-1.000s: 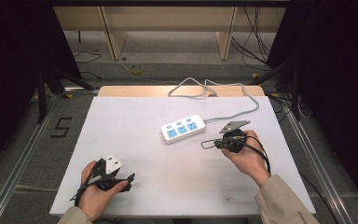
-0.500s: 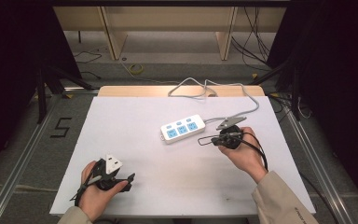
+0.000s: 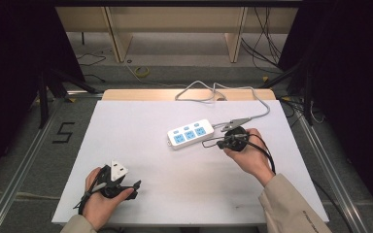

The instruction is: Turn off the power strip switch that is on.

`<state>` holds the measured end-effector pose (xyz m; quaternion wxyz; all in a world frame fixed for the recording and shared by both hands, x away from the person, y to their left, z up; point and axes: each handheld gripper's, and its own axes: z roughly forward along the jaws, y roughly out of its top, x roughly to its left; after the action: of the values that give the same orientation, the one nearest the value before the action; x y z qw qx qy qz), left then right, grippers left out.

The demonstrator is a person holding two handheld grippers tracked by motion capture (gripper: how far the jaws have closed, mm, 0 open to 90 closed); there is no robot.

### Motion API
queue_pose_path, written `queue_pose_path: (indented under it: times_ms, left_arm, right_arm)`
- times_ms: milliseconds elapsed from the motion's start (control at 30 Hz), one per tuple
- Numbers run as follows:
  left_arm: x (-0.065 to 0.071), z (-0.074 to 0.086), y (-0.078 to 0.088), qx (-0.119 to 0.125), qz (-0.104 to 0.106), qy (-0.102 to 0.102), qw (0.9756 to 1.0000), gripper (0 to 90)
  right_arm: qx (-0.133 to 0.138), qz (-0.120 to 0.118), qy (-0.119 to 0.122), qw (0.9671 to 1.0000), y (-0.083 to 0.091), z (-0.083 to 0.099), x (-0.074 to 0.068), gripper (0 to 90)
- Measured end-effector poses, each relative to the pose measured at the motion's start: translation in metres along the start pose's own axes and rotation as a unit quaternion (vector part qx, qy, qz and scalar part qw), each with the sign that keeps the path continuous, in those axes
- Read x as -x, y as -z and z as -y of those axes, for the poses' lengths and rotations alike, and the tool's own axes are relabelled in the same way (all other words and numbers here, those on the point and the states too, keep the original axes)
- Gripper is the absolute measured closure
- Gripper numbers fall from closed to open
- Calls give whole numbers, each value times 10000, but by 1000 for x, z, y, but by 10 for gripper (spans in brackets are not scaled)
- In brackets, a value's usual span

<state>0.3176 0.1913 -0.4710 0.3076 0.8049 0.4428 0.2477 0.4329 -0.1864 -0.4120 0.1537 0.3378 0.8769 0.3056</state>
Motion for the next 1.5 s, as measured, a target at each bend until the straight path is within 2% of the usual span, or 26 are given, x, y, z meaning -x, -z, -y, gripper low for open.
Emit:
queue_pose_path:
  times_ms: [1500]
  left_arm:
    - [1, 0, -1, -21, 51, -10, 10000, 162]
  right_arm:
    - [-81, -73, 75, 9999, -26, -36, -3, 900]
